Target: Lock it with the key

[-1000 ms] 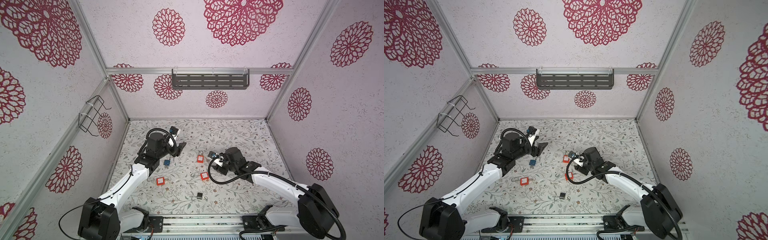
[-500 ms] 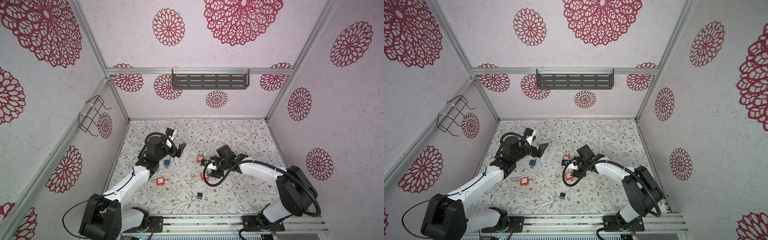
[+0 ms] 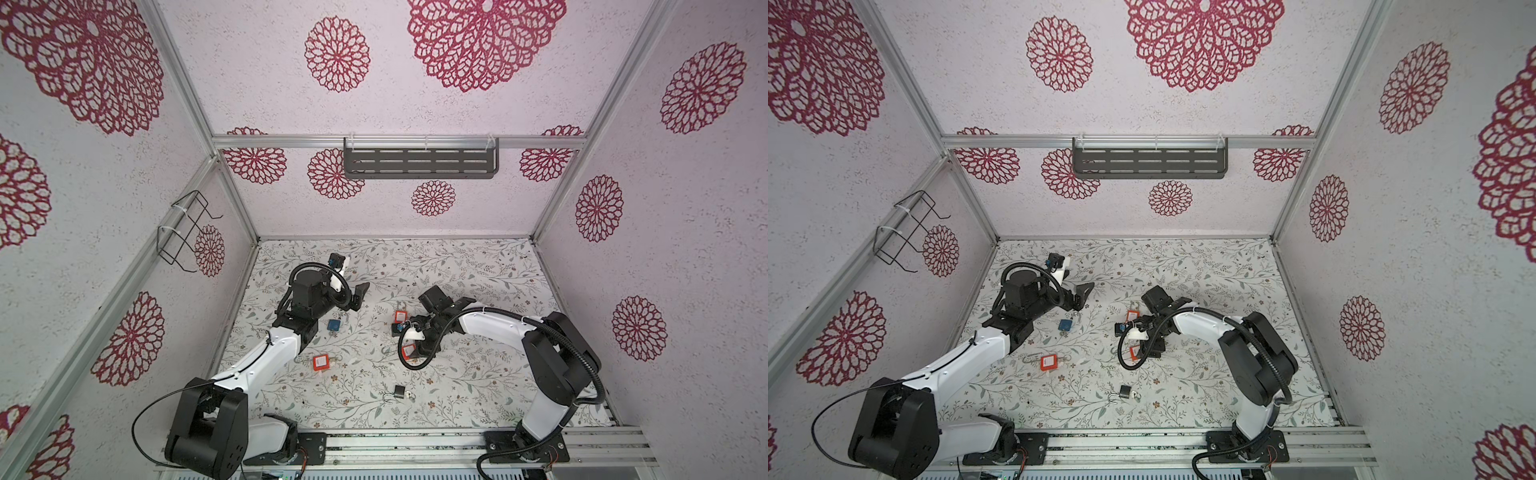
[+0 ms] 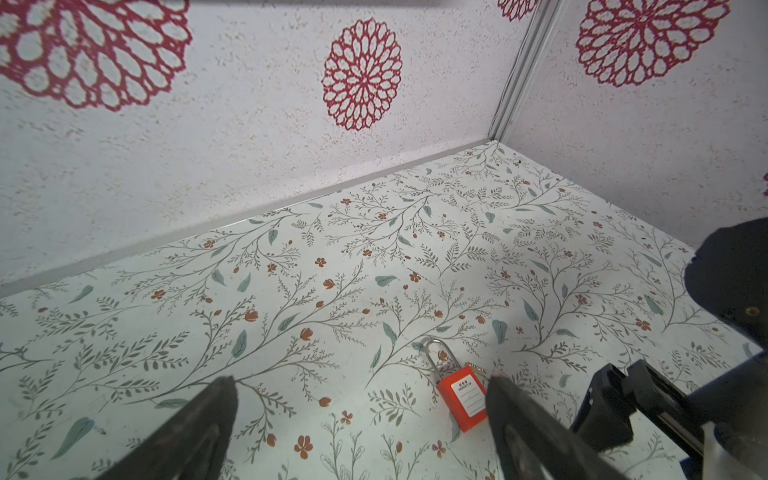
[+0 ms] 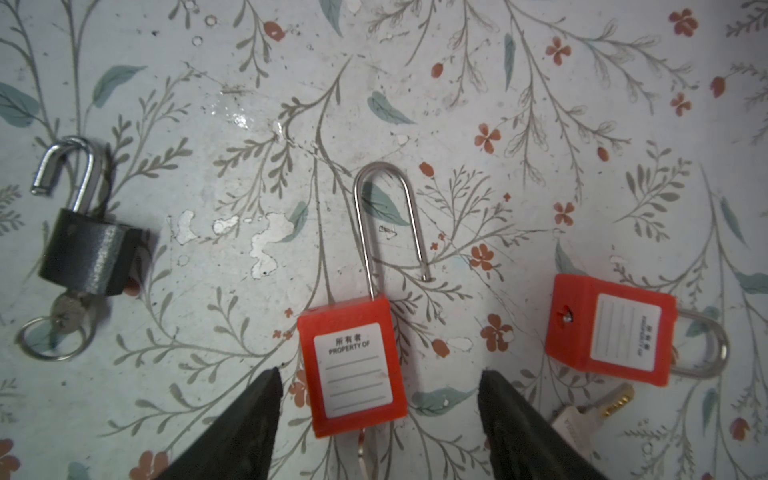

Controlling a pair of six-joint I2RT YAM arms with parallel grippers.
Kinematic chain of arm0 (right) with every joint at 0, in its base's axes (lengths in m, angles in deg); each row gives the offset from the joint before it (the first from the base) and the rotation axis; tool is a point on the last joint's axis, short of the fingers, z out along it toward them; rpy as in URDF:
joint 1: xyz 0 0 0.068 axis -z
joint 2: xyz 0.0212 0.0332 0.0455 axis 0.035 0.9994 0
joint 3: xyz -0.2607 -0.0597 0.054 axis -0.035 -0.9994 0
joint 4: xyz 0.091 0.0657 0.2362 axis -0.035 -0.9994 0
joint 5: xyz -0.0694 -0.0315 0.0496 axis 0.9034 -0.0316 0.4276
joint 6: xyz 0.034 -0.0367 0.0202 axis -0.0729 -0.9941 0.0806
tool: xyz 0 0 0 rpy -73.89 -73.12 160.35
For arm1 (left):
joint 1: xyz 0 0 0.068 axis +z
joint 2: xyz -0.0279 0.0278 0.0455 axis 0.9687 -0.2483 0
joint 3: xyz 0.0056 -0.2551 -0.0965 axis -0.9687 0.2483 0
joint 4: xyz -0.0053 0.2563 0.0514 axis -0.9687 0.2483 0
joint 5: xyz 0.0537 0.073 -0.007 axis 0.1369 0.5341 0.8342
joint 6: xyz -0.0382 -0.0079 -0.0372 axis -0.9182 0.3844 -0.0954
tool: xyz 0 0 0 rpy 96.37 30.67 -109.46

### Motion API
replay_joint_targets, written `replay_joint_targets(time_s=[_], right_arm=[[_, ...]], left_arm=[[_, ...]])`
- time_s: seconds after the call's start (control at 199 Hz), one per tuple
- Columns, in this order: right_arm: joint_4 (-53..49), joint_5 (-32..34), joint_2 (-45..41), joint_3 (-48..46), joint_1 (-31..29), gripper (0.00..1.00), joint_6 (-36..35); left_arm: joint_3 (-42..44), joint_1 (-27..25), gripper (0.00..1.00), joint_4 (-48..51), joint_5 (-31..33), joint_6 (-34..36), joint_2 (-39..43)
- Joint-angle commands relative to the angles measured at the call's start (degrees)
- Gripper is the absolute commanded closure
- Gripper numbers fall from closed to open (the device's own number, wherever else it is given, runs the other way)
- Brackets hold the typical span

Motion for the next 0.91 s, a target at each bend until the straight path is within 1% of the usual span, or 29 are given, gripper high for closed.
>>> replay_joint_targets(time_s=[0.0, 0.206, 0.307, 0.387, 0.448, 0.498, 0.669, 0.9], right_arm=[[-4.4, -2.1, 0.9, 1.9, -0.6, 0.28, -2.6], [-5.0, -1.0, 2.2, 1.9, -0.8, 0.32, -3.7], [-4.5, 0.5, 2.8, 1.8, -1.1, 0.37, -3.8], [-3.6, 1.6, 3.0, 1.5, -1.2, 0.39, -3.7], [-3.5, 2.3, 3.3, 1.6, -1.3, 0.40, -3.9], [-3.3, 2.9, 3.7, 1.8, -1.5, 0.42, -3.9], [-2.4, 2.5, 4.1, 1.9, -1.9, 0.49, -3.9], [-2.0, 2.7, 4.7, 1.8, -2.5, 0.51, -4.0]], left_arm=[[-0.3, 0.5, 0.03, -0.9, -2.0, 1.7, 0.4], [0.4, 0.8, 0.03, -0.8, -2.5, 2.7, 1.1], [0.8, 0.8, 0.00, -1.4, -2.1, 2.3, 1.3], [0.6, 0.8, 0.01, -1.5, -1.3, 1.6, 1.1], [0.2, 0.8, 0.01, -0.9, -1.9, 1.6, 0.9], [0.2, 0.8, 0.01, -0.6, -2.5, 1.7, 0.9], [0.2, 0.8, 0.01, 0.2, -3.3, 2.1, 1.2], [0.4, 0.8, 0.01, 0.1, -3.2, 2.0, 2.1]])
